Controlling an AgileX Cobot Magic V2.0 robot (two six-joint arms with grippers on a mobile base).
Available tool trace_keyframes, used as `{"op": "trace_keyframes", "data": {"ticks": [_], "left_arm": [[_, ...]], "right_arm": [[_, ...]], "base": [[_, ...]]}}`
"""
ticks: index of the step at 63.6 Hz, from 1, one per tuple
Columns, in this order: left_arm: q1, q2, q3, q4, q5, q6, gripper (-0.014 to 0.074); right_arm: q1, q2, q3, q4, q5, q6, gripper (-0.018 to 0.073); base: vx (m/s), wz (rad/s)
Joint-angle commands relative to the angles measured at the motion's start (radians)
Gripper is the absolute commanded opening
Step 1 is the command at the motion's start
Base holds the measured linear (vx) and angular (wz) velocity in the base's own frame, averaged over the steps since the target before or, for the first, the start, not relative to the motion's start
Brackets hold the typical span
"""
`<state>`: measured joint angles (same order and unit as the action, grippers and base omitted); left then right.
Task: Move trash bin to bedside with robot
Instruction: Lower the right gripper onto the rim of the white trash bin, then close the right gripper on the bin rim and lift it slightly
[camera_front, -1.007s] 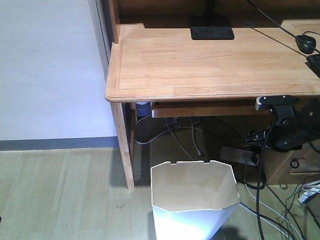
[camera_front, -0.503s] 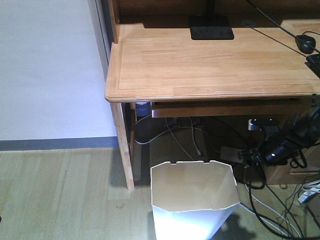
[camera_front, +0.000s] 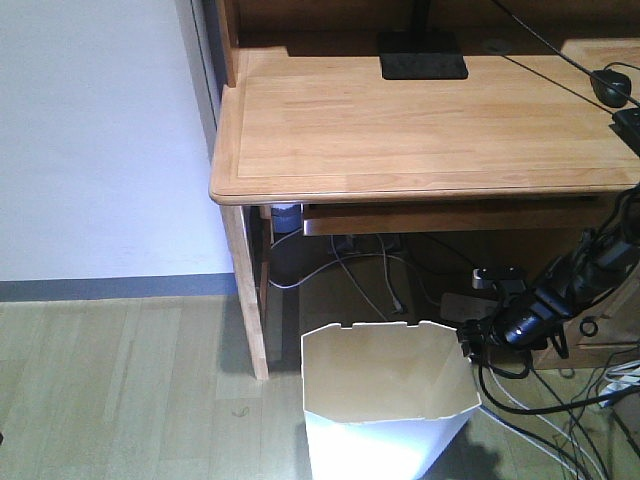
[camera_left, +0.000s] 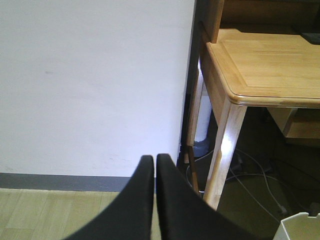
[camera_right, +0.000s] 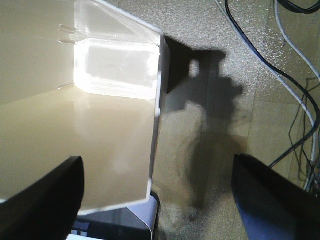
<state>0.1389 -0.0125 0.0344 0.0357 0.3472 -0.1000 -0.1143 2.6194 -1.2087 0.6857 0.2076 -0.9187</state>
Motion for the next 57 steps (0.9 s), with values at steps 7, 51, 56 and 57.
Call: {"op": "trace_keyframes", "data": {"ticks": [7,51,56,57], "left_arm": [[-0.003,-0.014,0.003,-0.002,-0.066,-0.004,-0.0006],[-0.003,-0.014,0.003,-0.002,-0.066,-0.004,-0.0006],[-0.003,-0.014,0.003,-0.002,-0.066,-0.004,-0.0006],[-0.003,-0.014,0.003,-0.002,-0.066,-0.004,-0.0006]], "right_arm": [[-0.001,0.031,-0.079,0.138,-0.001,-0.153,0.0594],[-0.001,0.366,-0.389,0.220,0.092,-0.138,0.0511],[-0.001,0.393,-0.428,0.174,0.127,-0.079,0.0447],[-0.001,0.397,-0.436,0.161,0.135,-0.069,0.0432]], "base": [[0.00,0.00],[0.00,0.00],[0.00,0.00],[0.00,0.00]]}}
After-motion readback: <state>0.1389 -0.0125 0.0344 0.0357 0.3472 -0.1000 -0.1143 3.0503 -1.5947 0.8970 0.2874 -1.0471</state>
